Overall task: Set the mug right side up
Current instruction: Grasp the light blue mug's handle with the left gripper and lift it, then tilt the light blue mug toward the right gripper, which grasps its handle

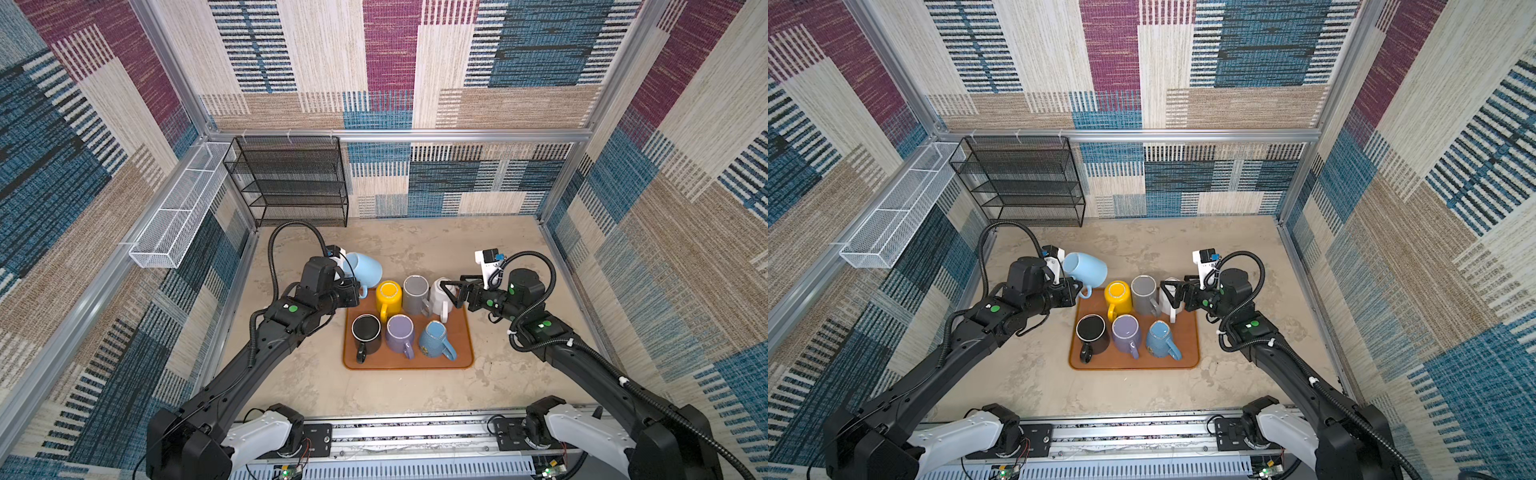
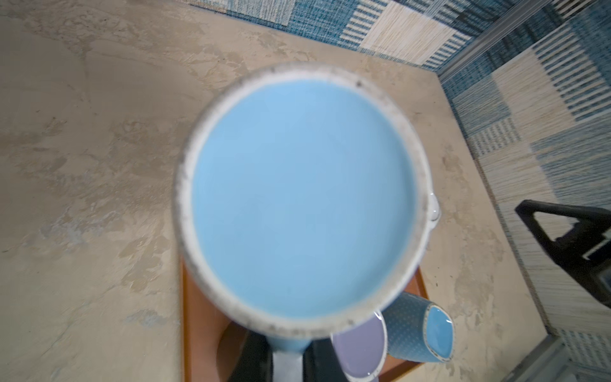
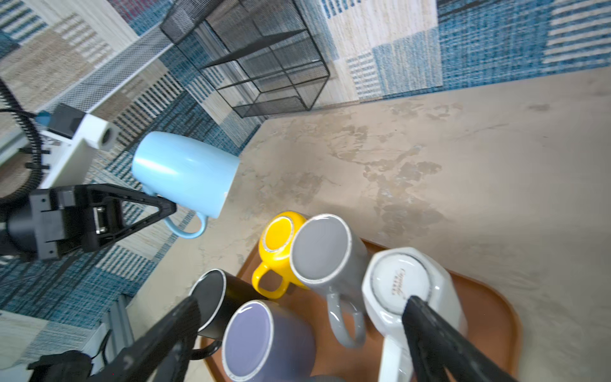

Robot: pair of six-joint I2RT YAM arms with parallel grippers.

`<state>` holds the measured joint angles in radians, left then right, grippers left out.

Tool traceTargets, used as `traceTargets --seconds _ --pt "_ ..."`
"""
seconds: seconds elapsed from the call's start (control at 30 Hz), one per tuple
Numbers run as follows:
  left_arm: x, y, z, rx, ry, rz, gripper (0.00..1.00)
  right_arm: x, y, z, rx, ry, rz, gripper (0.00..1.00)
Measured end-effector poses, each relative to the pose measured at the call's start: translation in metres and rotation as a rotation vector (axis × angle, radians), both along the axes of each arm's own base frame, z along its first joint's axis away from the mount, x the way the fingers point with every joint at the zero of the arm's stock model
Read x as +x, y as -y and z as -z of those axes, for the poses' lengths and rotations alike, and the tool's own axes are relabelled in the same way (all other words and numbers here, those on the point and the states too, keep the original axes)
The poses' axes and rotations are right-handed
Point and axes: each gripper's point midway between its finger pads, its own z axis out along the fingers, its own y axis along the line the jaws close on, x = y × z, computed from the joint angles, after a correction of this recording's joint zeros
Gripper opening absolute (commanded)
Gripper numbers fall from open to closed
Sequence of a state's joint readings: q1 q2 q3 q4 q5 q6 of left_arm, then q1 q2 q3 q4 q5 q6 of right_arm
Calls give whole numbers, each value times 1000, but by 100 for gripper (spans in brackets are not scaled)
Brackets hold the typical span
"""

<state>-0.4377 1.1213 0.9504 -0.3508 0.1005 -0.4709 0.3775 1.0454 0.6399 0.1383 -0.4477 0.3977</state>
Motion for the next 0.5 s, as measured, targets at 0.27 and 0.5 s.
traceTargets --seconds 0.27,0.5 --pt "-6 11 -24 -163 47 44 0 -12 -38 -15 96 20 -111 95" --pt "-7 28 -41 -300 79 104 0 -20 -67 -22 178 11 -189 92"
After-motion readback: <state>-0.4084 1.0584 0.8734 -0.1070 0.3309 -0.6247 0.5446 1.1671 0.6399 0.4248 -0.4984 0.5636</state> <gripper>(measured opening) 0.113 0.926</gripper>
